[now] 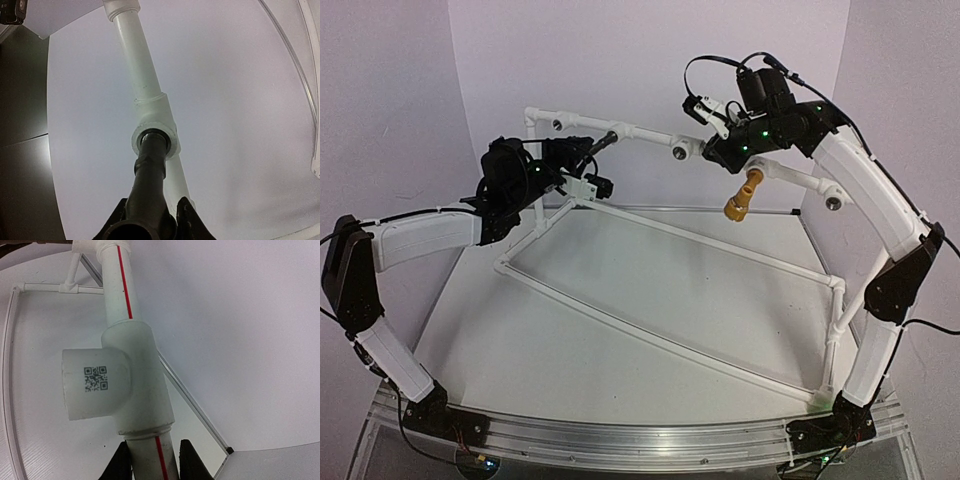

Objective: Install the water faucets

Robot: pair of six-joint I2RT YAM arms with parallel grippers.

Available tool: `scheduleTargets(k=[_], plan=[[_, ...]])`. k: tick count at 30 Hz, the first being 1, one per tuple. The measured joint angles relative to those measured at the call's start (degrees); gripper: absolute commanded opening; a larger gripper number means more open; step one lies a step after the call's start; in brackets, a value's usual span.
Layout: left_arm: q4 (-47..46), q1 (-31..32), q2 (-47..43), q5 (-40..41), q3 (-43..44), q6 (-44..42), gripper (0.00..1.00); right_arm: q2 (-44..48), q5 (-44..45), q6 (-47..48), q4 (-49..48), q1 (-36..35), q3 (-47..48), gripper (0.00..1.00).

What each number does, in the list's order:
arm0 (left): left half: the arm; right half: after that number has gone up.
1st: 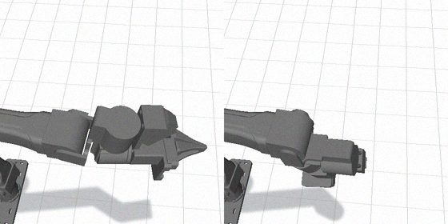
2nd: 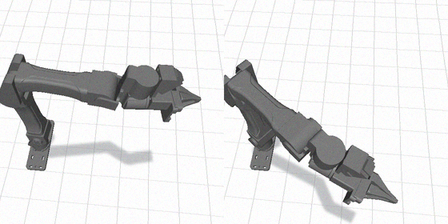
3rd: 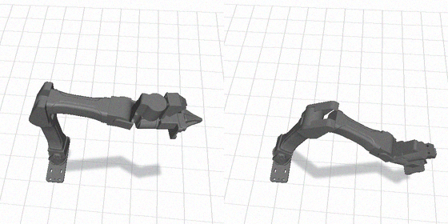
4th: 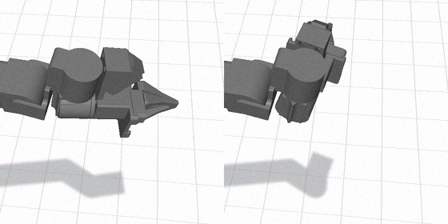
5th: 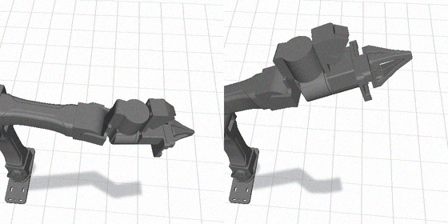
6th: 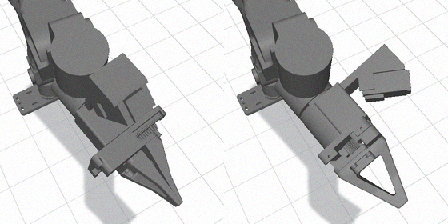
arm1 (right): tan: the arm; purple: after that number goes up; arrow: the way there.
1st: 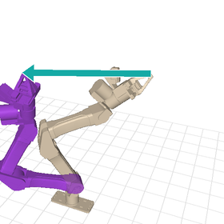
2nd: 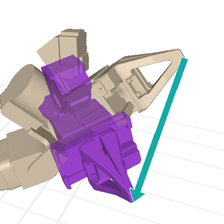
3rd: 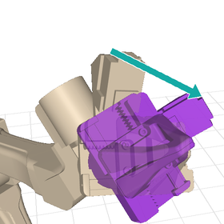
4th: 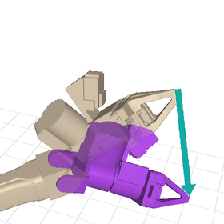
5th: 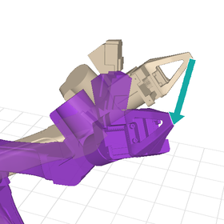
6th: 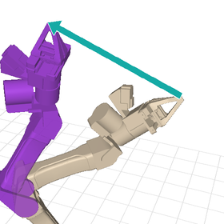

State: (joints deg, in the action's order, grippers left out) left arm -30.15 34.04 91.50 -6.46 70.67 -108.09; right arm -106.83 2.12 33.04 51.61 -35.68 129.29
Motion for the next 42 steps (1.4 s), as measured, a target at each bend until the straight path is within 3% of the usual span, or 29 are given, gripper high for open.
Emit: scheduleTargets(k=[8,14,17,20,24,33,42], plan=[[-0.4,0.3,0.0,-1.5,0.0,-2.5,0.48,0.3,-1.1,0.0,0.4,-0.5,-0.1,0.00],[-1.4,0.9,0.0,-3.0,0.0,-4.8,0.53,0.9,-1.7,-0.5,1.5,-1.4,-0.3,0.00],[-1.4,0.9,0.0,-3.0,0.0,-5.2,0.61,0.9,-1.8,-0.5,1.5,-1.4,-0.2,0.00],[-1.5,0.9,0.0,-3.0,0.0,-5.7,0.78,0.9,-1.8,-0.5,1.5,-1.4,-0.2,0.00],[-1.3,0.9,-0.3,-3.0,0.0,-5.9,0.87,0.9,-1.8,-0.5,1.5,-1.4,-0.3,0.00],[2.0,1.3,-5.9,-3.5,-3.3,-5.4,0.94,1.0,-1.8,-0.5,1.3,-1.4,-0.5,0.00],[11.9,1.6,-15.0,-4.1,-8.5,-2.8,0.97,1.0,-1.8,-0.5,1.3,-1.4,-0.5,0.00]])
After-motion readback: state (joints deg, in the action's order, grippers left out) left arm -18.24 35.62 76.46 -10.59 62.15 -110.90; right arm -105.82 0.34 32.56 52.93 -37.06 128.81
